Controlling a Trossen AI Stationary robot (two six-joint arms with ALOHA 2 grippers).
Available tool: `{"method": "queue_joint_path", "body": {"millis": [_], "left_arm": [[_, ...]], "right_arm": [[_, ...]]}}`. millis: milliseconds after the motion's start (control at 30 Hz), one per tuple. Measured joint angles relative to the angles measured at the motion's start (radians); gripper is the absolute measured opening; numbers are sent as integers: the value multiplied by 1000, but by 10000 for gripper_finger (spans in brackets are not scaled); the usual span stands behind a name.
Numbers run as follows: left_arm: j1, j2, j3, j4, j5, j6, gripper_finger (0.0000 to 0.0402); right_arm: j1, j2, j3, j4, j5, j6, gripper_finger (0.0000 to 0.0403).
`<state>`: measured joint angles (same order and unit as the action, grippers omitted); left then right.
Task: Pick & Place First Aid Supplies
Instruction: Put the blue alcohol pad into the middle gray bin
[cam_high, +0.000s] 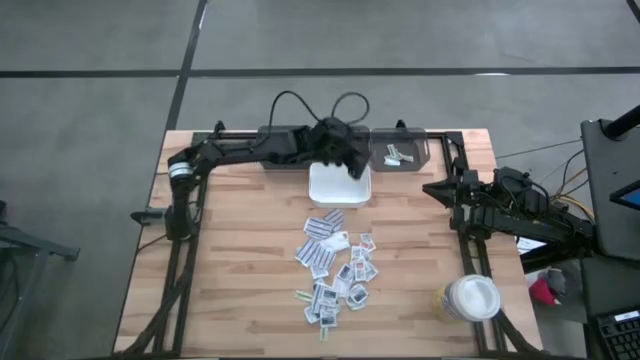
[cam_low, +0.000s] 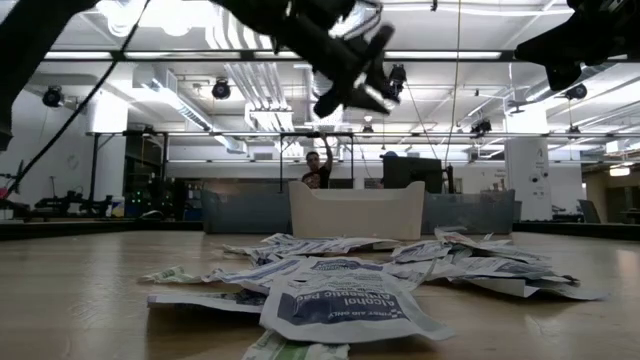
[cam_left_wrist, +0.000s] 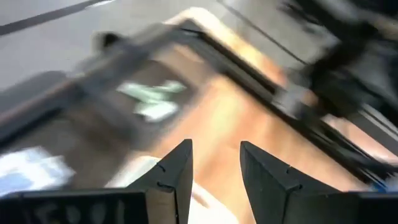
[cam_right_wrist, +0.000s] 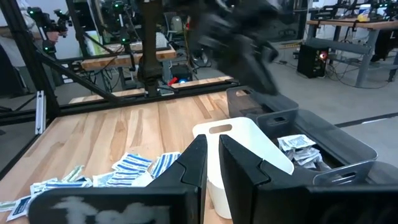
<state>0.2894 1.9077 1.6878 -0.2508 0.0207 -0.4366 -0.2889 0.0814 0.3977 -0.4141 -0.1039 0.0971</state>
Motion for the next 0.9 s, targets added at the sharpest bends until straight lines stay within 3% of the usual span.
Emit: {"method": "queue_joint_path", "body": {"millis": [367,600,767,900], "left_arm": [[-255,-44,-4,-148,30,13,126],[-376,-42,-5,-293,52,-202,126],[-428,-42,-6,-323,183,-429,126],[-484,-37,-7,-326,122,-564,126]], "right_arm": [[1,0,0,1,0,0,38],[1,0,0,1,0,0,38],[1,0,0,1,0,0,38],[1,0,0,0,0,0,38]]}}
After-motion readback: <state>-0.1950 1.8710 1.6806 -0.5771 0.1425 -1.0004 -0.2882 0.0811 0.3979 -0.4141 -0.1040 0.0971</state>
